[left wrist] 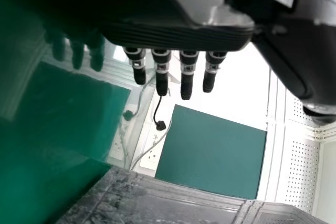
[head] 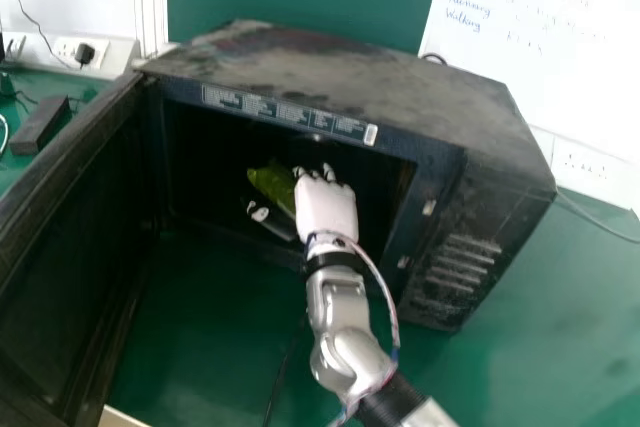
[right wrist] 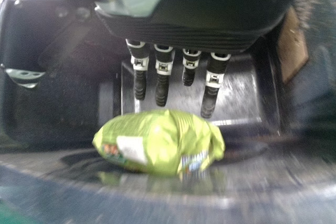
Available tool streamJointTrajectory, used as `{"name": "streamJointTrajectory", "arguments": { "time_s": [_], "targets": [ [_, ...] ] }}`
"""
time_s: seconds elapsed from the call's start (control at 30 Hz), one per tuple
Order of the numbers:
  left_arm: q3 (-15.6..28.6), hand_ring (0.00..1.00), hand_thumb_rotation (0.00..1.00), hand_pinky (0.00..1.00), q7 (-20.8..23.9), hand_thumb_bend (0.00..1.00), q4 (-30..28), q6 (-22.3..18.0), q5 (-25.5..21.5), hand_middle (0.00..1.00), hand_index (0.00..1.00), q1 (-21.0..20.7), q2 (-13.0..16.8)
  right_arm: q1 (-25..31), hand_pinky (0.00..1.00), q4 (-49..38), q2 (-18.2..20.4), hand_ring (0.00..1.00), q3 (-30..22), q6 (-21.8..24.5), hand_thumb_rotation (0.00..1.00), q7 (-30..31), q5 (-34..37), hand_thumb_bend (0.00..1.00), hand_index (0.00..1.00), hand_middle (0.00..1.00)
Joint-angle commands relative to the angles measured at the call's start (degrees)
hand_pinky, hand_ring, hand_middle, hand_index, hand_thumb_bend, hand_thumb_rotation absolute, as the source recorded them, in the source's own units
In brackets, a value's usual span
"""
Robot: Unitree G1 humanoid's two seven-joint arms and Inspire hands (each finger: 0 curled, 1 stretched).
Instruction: Put biscuit inside oven
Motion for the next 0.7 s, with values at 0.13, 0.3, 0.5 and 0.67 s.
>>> {"name": "streamJointTrajectory", "arguments": {
  "time_s": [0.13,0.3,0.5,0.67],
  "targets": [
    [0.2,0.97,1.0,0.99,-0.6,0.33,1.8,0.7,0.0,0.97,1.0,1.3,-0.6,4.6,0.73,-6.5,-1.0,0.83,-1.1,-0.4,0.6,1.9,-1.6,0.9,0.88,0.87],
    [0.3,0.96,1.0,0.99,-0.7,0.33,1.9,1.1,-0.2,0.97,1.0,1.2,-0.5,7.5,0.73,-10.9,-1.4,0.83,-1.3,-0.2,0.59,2.7,-3.8,0.91,0.88,0.86],
    [0.4,0.97,1.0,1.0,-1.2,0.32,2.6,0.6,-0.1,0.97,1.0,0.7,-0.3,11.3,0.73,-16.7,-2.2,0.84,-2.0,-0.7,0.58,4.1,-6.4,0.91,0.88,0.87],
    [0.3,0.96,1.0,0.99,-0.3,0.33,2.6,0.4,0.4,0.97,1.0,0.7,-0.3,15.1,0.73,-21.6,-2.6,0.84,-3.1,-1.9,0.58,3.7,-8.3,0.91,0.89,0.87]
  ]
}}
